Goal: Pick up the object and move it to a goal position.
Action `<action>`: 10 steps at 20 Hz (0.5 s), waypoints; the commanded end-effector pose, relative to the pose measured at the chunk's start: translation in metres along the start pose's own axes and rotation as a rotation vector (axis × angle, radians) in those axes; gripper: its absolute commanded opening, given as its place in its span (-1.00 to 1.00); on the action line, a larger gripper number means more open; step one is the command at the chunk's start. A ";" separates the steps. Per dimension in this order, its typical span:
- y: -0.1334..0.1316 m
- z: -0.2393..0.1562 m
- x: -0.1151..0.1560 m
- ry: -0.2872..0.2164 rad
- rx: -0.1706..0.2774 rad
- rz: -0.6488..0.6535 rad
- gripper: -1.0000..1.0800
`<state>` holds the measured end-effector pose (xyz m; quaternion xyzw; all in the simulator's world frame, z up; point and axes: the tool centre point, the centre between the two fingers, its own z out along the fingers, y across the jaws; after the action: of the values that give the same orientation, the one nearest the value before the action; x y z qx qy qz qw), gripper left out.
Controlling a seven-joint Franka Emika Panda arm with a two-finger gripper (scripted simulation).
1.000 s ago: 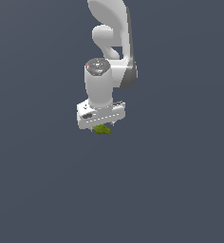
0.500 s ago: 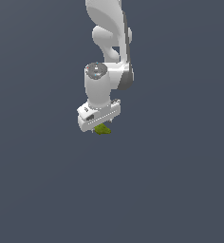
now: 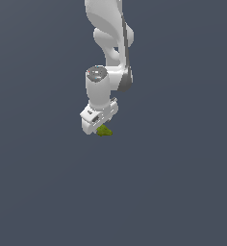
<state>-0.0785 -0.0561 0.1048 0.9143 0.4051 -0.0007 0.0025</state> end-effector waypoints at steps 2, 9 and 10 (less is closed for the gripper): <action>-0.004 0.005 -0.005 0.001 0.001 -0.071 0.92; -0.010 0.012 -0.012 0.003 0.003 -0.158 0.92; -0.011 0.013 -0.013 0.003 0.003 -0.165 0.92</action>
<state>-0.0936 -0.0582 0.0931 0.8813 0.4726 -0.0003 0.0004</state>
